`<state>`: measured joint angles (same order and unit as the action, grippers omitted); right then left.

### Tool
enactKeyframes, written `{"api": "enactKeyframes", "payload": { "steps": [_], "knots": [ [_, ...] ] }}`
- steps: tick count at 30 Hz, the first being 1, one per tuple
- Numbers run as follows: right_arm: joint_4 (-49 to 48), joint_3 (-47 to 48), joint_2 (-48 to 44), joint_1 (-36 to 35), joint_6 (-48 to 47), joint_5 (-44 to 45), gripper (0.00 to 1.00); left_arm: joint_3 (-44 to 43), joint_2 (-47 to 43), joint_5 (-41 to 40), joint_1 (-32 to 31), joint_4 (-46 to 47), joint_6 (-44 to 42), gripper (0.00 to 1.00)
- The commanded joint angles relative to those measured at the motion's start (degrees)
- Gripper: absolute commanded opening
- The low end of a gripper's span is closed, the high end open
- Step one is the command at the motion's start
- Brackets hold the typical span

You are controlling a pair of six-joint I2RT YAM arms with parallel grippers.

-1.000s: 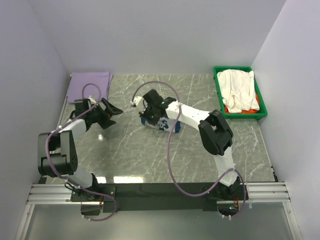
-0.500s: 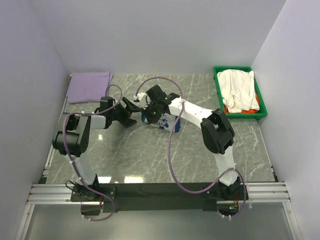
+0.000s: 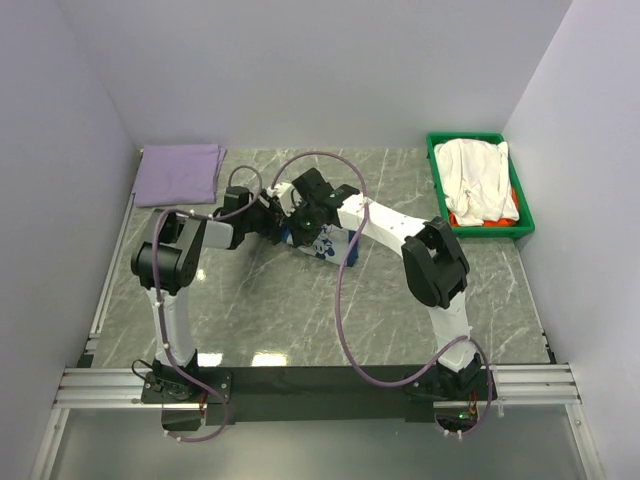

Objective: Fold and stack the t-shirts
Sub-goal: Neatly place the folded tshirt to the corner

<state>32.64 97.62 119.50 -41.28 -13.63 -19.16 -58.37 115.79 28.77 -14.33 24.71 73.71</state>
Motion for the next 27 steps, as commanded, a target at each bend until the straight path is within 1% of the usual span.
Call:
{"api": "enactKeyframes", "payload": {
  "steps": [1,2,3,4,6,11,13,16,17,18,19,20,21,22,23,24,25,26,27],
  "knots": [
    [-2.05,1.96,-1.56,-0.21,2.02,-1.06,0.0,-2.88,3.39,-3.55,-0.7,0.95,1.17,0.72],
    [-2.41,2.22,-1.38,-0.12,2.29,-0.97,0.0,-3.5,3.91,-4.25,-0.79,0.08,1.17,0.62],
    [-2.58,2.48,-1.2,-0.12,3.16,-0.53,0.0,-4.29,4.88,-5.47,-0.88,-0.19,1.43,0.58],
    [-2.85,2.57,-1.12,0.14,3.52,-0.44,0.0,-4.56,5.32,-6.01,-0.96,-0.19,1.69,0.56],
    [-3.37,2.75,-0.94,0.41,4.31,-0.62,0.0,-5.17,6.72,-7.23,-0.97,0.08,2.22,0.59],
    [-3.73,2.4,-0.94,1.11,4.84,-2.72,0.0,-7.46,8.66,-8.82,-1.4,1.22,1.35,0.62],
    [-4.25,1.87,-1.11,1.11,5.01,-2.73,0.0,-9.21,9.63,-8.91,-1.58,0.43,0.91,0.62],
    [-4.78,1.96,-1.12,1.37,5.71,-2.99,0.0,-11.15,10.77,-9.09,-1.67,-0.88,0.21,0.57],
    [-5.13,2.39,-1.11,1.37,6.07,-3.16,0.0,-11.67,10.95,-9.7,-1.67,-1.41,-0.32,0.5],
    [-5.31,2.74,-0.77,1.55,6.24,-3.25,0.0,-14.55,11.47,-10.4,-1.67,-2.98,-3.63,0.42],
    [-5.31,3.27,-0.5,1.46,6.42,-3.43,0.0,-17.1,11.74,-11.36,-1.76,-10.92,-6.1,0.29],
    [-4.61,5.28,-0.06,1.46,6.77,-3.52,0.0,-19.3,11.92,-13.81,-1.84,-13.43,-8.3,0.11],
    [-3.56,6.6,0.98,1.64,6.86,-3.26,0.0,-22.37,11.4,-14.7,-1.84,-14.59,-13.63,0.08],
    [-2.07,8.79,1.34,1.9,7.21,-2.65,0.07,-24.75,11.3,-16.02,-1.84,-16.34,-16.9,0.06],
    [-1.8,9.42,1.61,2.42,8.43,-1.51,0.14,-27.21,11.13,-18.38,-1.84,-22.02,-19.72,0.01],
    [-1.53,9.95,1.44,3.73,9.05,-1.24,0.25,-30.02,10.78,-19.45,-1.41,-22.94,-24.88,0.01],
    [-1.27,9.95,1.17,4.62,9.58,-1.15,0.45,-30.92,10.34,-20.24,-1.23,-23.47,-27.2,0.01],
    [-1.35,9.61,0.65,5.5,9.93,-0.88,0.58,-31.8,9.73,-20.95,-0.53,-24.52,-31.05,0.01],
    [-1.35,9.17,-0.84,6.2,9.85,0.08,0.66,-33.72,9.63,-21.65,-0.18,-24.53,-33.09,0.01]
  ]
}}
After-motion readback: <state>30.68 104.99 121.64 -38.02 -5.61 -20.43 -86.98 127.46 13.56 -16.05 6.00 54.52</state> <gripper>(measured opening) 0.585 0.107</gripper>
